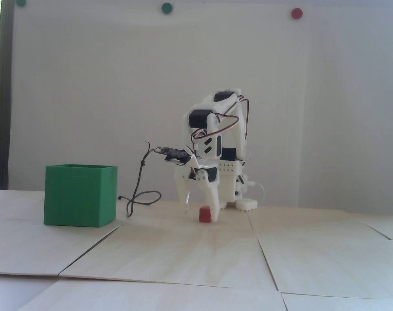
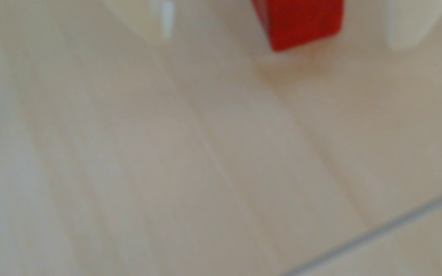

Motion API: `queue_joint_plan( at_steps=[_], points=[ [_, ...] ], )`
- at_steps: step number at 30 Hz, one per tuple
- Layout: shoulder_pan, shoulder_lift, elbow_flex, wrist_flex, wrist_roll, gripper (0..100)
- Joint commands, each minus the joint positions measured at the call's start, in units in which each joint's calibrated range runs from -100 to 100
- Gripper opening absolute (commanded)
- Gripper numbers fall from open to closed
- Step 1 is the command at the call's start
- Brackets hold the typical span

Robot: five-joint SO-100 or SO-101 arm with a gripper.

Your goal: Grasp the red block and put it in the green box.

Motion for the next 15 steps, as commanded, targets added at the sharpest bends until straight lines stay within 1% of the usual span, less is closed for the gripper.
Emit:
queue_joint_plan(
  at_steps=[1,8,15],
  points=[
    [-0.1,-0.3,-3.8,-0.9,0.2,28],
    [0.7,-1.6,-3.4,-0.2,3.6,28],
    [1.2,-1.8,-2.2,2.2,3.7,28]
  ],
)
